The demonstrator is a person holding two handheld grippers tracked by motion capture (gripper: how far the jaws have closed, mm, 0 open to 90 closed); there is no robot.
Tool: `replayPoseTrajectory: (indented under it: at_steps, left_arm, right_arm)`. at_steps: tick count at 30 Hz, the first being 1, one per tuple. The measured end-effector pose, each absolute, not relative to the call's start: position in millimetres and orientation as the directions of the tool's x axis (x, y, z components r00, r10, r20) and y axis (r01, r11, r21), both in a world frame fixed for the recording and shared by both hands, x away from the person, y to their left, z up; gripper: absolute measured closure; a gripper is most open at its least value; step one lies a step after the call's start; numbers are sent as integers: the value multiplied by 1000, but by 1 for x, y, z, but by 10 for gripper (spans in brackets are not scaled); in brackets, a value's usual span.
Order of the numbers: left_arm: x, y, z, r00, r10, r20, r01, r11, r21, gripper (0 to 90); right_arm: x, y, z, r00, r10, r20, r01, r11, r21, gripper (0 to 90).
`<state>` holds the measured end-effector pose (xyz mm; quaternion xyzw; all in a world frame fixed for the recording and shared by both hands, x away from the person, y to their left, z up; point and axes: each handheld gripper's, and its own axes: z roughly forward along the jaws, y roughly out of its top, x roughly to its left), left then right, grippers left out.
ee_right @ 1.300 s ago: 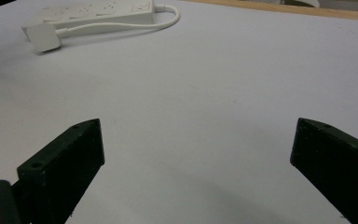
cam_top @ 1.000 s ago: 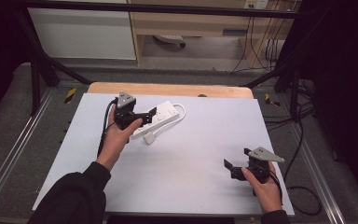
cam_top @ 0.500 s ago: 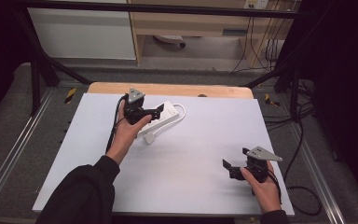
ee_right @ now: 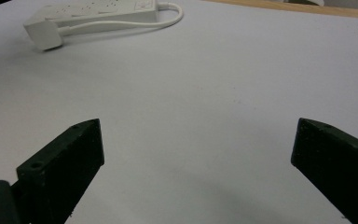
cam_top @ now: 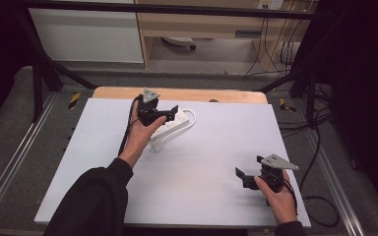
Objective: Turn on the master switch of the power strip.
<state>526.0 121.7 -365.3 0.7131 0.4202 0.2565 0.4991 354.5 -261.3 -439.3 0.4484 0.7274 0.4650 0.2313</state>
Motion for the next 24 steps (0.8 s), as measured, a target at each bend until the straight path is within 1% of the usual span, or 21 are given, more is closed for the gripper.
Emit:
replayPoseTrajectory:
  at_steps: [7,24]
  left_arm:
    - [533,116,-370,510,859,-39,350,-166,922,104]
    - [550,102,-382,495,868,-33,387,-186,903,129]
  right_arm:
    - [354,-262,-439,-488,869,80,435,163,886,30]
    - [354,-263,-438,-492,867,81,436,165,885,34]
